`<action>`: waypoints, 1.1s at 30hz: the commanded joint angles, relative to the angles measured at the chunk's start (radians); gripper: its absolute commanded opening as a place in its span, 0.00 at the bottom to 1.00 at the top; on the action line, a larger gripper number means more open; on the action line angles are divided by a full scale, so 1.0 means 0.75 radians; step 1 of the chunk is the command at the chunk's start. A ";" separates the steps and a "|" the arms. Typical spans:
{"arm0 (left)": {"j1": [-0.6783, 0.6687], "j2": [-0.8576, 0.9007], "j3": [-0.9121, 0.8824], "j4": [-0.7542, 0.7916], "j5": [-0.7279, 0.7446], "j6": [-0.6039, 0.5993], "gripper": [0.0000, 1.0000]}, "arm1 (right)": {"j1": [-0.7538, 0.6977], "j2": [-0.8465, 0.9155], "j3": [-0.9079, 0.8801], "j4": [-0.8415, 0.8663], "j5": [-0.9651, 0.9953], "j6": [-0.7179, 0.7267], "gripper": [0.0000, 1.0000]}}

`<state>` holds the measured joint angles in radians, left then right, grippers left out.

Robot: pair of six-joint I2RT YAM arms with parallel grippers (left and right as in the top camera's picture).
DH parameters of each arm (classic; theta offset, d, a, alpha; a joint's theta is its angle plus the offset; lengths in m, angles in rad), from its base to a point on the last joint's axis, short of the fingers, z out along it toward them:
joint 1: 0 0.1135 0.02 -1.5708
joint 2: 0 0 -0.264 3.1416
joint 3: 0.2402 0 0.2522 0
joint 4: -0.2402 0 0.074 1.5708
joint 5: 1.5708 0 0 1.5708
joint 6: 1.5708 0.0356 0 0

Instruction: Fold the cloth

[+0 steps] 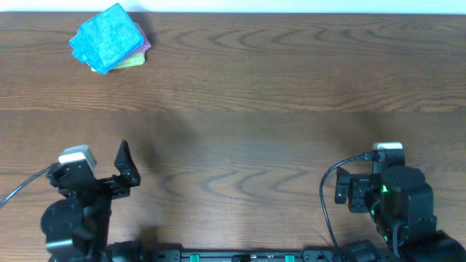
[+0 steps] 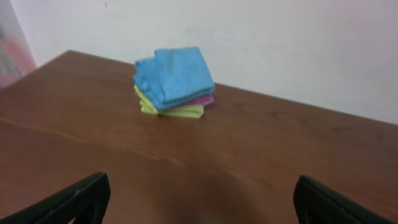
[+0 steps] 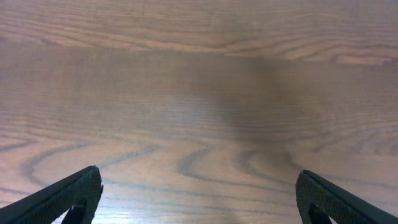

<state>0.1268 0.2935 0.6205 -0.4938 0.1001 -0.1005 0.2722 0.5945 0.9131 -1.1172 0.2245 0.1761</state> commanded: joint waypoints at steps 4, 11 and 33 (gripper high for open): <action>-0.004 -0.070 -0.238 0.179 -0.010 -0.087 0.96 | 0.004 -0.005 0.000 -0.001 0.010 0.018 0.99; -0.004 -0.093 -0.378 0.225 -0.011 -0.142 0.95 | 0.004 -0.005 0.000 -0.001 0.010 0.018 0.99; -0.004 -0.247 -0.676 0.337 -0.109 -0.142 0.95 | 0.004 -0.005 0.000 -0.002 0.010 0.018 0.99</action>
<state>0.1268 0.1318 0.1402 -0.2527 0.0441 -0.2066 0.2722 0.5945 0.9131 -1.1175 0.2245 0.1757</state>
